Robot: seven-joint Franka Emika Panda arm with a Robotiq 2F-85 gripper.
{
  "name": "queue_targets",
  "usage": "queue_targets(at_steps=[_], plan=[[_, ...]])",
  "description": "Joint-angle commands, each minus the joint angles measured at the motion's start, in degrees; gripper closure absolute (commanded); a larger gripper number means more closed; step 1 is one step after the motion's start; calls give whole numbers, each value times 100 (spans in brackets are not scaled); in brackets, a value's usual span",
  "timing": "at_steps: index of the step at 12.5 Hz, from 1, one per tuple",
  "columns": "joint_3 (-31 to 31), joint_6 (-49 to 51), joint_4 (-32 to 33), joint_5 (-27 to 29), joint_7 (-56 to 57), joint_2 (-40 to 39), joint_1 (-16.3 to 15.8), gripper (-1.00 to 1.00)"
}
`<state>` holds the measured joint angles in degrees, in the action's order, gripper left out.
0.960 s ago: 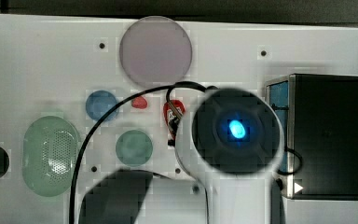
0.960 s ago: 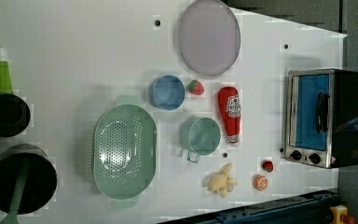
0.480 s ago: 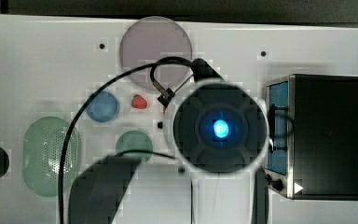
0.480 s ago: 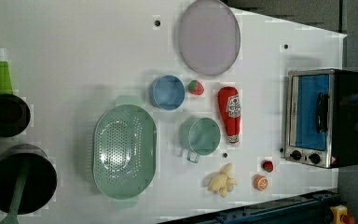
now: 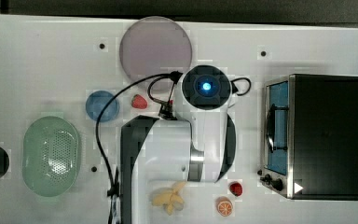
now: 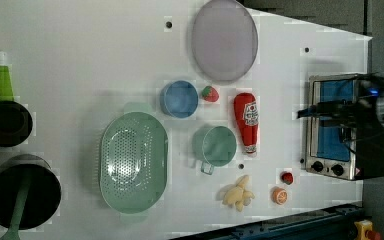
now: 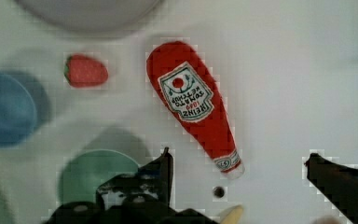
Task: Pick Ketchup from the table and place it in strainer.
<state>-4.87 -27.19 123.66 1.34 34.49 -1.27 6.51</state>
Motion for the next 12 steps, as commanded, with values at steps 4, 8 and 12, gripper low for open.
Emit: queue_targets(at_steps=[4,8,12], plan=[[-86,-1648,600,10,2090,-573,-77,-100],[-91,-2827,989,-77,2094,-1174,-164,-100],[-41,-3578,1183,-78,2093,-1761,-163,-100]])
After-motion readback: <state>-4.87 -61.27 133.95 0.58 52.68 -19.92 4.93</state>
